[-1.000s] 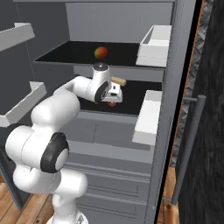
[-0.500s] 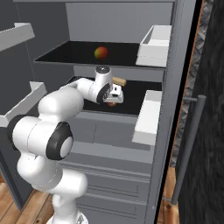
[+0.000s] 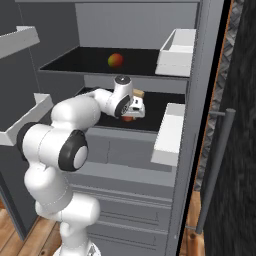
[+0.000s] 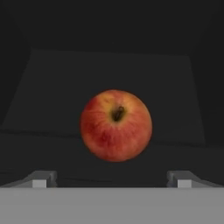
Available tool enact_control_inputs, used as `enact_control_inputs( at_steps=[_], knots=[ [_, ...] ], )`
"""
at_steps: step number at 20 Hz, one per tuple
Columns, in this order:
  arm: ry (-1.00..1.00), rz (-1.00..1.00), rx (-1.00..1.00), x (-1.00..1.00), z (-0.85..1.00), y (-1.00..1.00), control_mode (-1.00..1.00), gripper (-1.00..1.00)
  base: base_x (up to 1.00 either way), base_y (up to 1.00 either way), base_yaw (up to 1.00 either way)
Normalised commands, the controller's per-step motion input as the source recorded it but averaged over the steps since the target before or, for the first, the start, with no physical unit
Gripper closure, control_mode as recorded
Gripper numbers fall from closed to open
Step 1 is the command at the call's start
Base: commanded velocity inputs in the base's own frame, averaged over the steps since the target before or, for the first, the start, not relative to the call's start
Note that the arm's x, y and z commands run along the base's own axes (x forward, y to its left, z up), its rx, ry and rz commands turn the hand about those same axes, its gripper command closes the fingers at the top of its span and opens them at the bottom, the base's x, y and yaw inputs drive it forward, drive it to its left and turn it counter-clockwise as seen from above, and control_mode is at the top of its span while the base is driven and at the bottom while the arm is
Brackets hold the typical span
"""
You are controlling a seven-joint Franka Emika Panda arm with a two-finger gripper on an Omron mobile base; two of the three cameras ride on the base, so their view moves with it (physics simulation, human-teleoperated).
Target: Pick up the apple and mango from the fridge and place one fruit on each plate on the dining counter.
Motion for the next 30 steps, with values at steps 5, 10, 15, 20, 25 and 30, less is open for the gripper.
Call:
enact_control_inputs(
  at_steps=[5,10,15,20,25,30],
  knots=[
    [0.00,0.00,0.00,0.27,-0.13,-0.04,-1.00,-1.00,0.00,0.00,0.00],
    [0.01,0.00,0.00,0.23,-0.18,0.00,-1.00,-1.00,0.00,0.00,0.00],
    [0.01,0.00,0.00,0.15,-0.16,0.00,-1.00,-1.00,0.00,0.00,0.00],
    [0.01,0.00,0.00,0.07,-0.18,0.00,-1.00,-1.00,0.00,0.00,0.00],
    [0.01,0.00,0.00,0.05,-0.23,0.00,-1.00,1.00,0.00,0.00,0.00],
    [0.01,0.00,0.00,0.00,-0.35,0.00,-1.00,1.00,0.00,0.00,0.00]
  ],
)
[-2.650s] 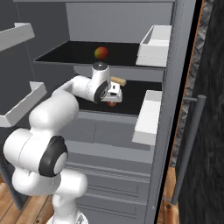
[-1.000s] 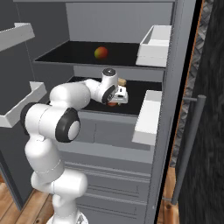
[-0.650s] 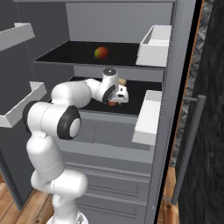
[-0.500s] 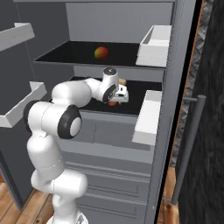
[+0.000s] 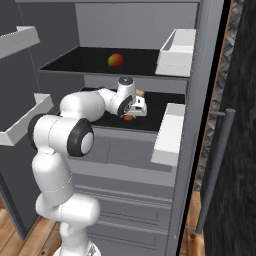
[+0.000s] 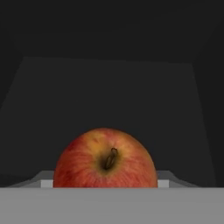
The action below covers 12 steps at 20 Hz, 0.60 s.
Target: Pick up the apple and mango from the fridge and place one fruit on each plate on the dining counter.
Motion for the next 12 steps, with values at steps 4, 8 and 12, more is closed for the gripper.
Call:
enact_control_inputs(
  at_steps=[4,8,12],
  knots=[
    [-0.04,0.00,0.00,-0.29,-0.22,0.00,-1.00,1.00,0.00,0.00,0.00],
    [-0.20,-0.06,0.03,-0.95,0.13,0.00,-1.00,1.00,0.00,0.00,0.00],
    [-0.06,-0.06,0.00,-0.91,0.56,0.00,-1.00,1.00,0.00,0.00,0.00]
  ],
)
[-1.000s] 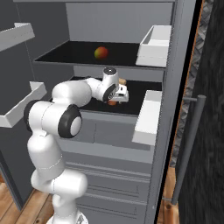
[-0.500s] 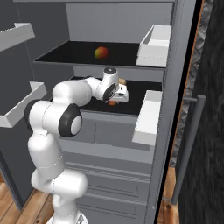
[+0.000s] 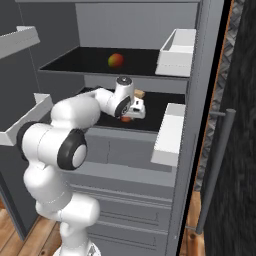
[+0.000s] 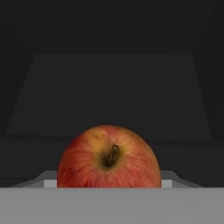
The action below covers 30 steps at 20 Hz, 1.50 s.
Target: Pick up the apple and mango from the fridge and place one fruit on each plate on the dining counter.
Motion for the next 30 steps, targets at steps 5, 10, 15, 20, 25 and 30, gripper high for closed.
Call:
enact_control_inputs(
  at_steps=[5,10,15,20,25,30],
  knots=[
    [-0.05,-0.02,0.00,-0.88,0.74,0.00,-1.00,1.00,0.00,0.00,0.00],
    [-0.07,-0.02,0.00,-0.92,0.82,0.00,-1.00,1.00,0.00,0.00,0.00],
    [-0.02,-0.03,0.00,-0.91,0.91,0.00,-1.00,1.00,0.00,0.00,0.00],
    [0.00,-0.07,0.00,-0.96,0.86,0.00,-1.00,1.00,0.00,0.00,0.00],
    [0.04,-0.10,0.00,-0.94,0.75,0.00,-1.00,1.00,0.00,0.00,0.00],
    [0.00,-0.07,0.00,-1.00,0.47,0.00,-1.00,1.00,0.00,0.00,0.00]
  ],
)
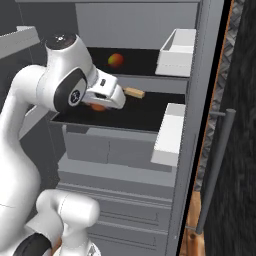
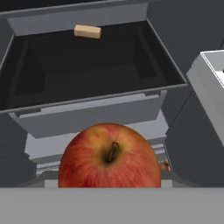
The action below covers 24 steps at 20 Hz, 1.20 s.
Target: Pick up the apple and mango from the fridge and place one fruit on each plate on the dining counter.
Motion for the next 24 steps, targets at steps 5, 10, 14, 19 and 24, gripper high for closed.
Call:
enact_control_inputs(
  at_steps=[5,10,14,19,24],
  knots=[
    [0.00,-0.01,0.00,-0.94,0.36,0.00,-1.00,1.00,0.00,0.00,0.00],
    [0.00,0.00,-0.01,-0.78,0.08,0.01,-1.00,1.00,0.00,0.00,0.00],
    [0.01,0.00,-0.02,-0.05,-0.04,0.04,-1.00,1.00,0.00,0.00,0.00],
    [-0.02,0.07,-0.04,-0.11,-0.09,0.08,1.00,1.00,-0.17,0.02,0.05],
    [0.00,0.00,0.00,0.00,0.00,0.00,1.00,1.00,-0.91,0.06,0.36]
  ],
)
